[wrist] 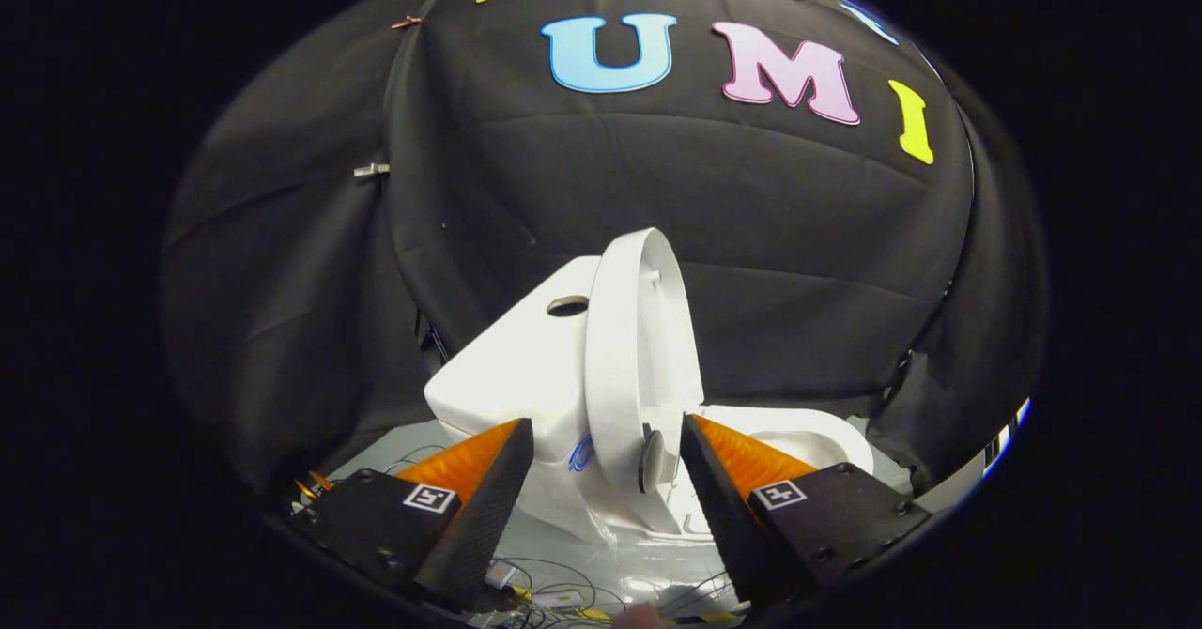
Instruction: Open the toilet lid.
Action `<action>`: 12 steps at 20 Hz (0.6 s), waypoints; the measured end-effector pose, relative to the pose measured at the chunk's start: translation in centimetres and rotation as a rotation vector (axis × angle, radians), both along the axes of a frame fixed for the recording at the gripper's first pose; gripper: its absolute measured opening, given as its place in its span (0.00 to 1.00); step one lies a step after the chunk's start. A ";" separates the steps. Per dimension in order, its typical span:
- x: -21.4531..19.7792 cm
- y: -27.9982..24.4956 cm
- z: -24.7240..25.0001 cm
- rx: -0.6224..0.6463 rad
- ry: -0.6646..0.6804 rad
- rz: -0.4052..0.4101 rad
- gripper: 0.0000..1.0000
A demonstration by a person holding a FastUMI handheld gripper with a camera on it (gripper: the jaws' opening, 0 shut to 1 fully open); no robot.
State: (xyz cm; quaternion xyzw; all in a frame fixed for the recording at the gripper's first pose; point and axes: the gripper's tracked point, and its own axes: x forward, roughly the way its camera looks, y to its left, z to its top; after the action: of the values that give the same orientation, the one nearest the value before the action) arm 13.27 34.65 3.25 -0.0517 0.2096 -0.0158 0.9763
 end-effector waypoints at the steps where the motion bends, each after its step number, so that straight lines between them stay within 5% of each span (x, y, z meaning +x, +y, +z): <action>1: -0.2 -0.3 0.8 0.007 -0.017 0.002 0.99; 12: -2.8 -7.3 9.8 0.196 -0.151 0.058 1.00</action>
State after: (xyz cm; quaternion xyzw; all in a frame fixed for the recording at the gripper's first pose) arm 10.47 27.40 13.00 0.0393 0.1343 0.0294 0.9897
